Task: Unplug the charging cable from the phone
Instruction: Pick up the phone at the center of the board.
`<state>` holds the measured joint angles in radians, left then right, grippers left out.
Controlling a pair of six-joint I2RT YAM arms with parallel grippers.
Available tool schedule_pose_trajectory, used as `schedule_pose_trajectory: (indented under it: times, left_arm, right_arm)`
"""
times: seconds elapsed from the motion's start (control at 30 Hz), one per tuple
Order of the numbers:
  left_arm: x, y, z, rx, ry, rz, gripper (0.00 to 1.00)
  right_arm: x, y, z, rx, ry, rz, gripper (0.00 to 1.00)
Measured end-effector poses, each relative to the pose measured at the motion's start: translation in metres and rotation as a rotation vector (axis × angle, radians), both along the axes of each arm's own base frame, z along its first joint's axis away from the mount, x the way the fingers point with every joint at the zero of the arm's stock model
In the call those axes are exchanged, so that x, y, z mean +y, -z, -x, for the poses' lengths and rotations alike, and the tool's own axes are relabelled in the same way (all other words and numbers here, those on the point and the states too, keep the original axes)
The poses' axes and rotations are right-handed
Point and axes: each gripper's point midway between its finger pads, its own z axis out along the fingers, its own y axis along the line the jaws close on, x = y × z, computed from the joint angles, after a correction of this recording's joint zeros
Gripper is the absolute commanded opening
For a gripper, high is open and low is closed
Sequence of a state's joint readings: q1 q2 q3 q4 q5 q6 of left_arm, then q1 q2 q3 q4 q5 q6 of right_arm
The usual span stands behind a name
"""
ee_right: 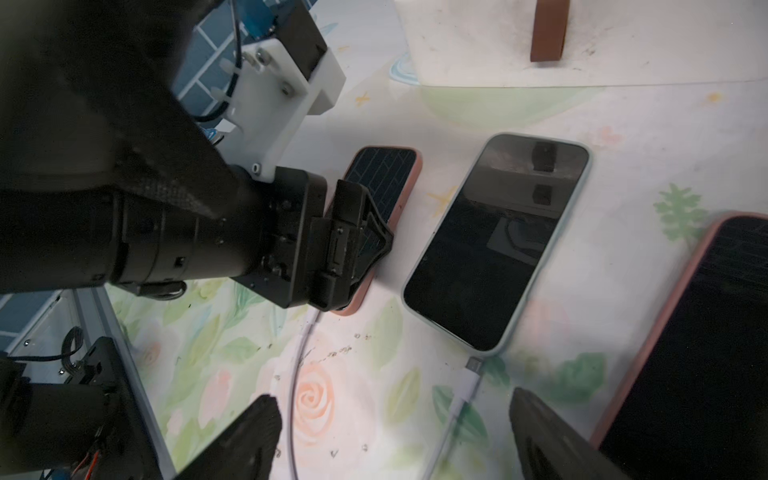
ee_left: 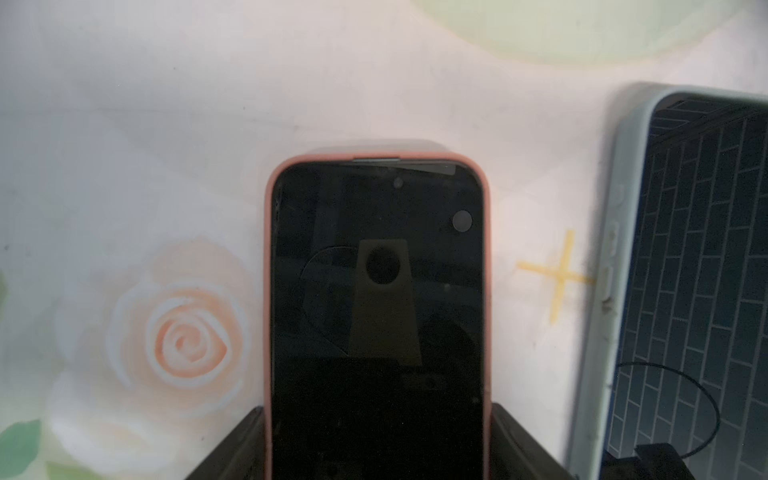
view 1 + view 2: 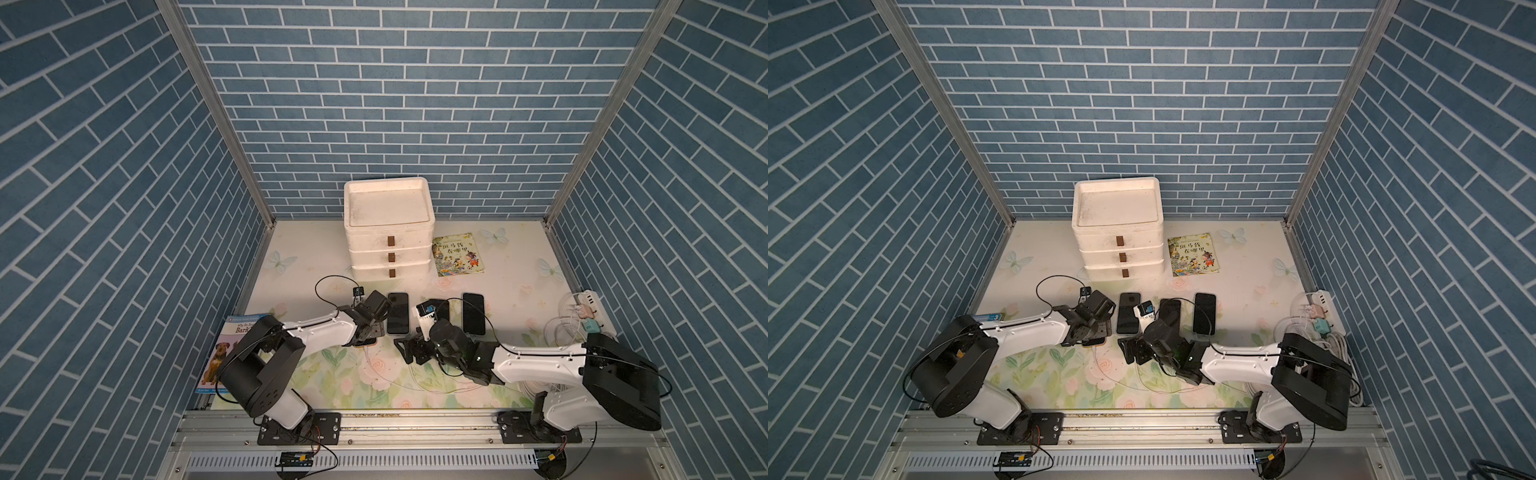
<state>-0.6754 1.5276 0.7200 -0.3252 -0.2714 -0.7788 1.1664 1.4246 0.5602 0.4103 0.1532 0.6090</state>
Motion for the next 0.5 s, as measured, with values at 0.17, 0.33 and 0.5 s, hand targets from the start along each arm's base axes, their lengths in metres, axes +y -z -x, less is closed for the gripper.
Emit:
schedule_pose_trajectory:
  times: [0.17,0.33,0.5]
  left_arm:
    - [0.005,-0.025,-0.001,-0.077,-0.026,0.041,0.00]
    - [0.005,-0.059,-0.009,-0.207,-0.059,0.122,0.00]
    - [0.009,-0.069,-0.009,-0.261,-0.086,0.156,0.00]
  right_arm:
    - [-0.007,0.007,-0.001,-0.021,0.013,-0.011,0.91]
    - [0.014,0.012,0.007,0.026,-0.084,-0.052,0.84]
    - [0.031,0.031,0.026,0.096,-0.205,-0.073,0.76]
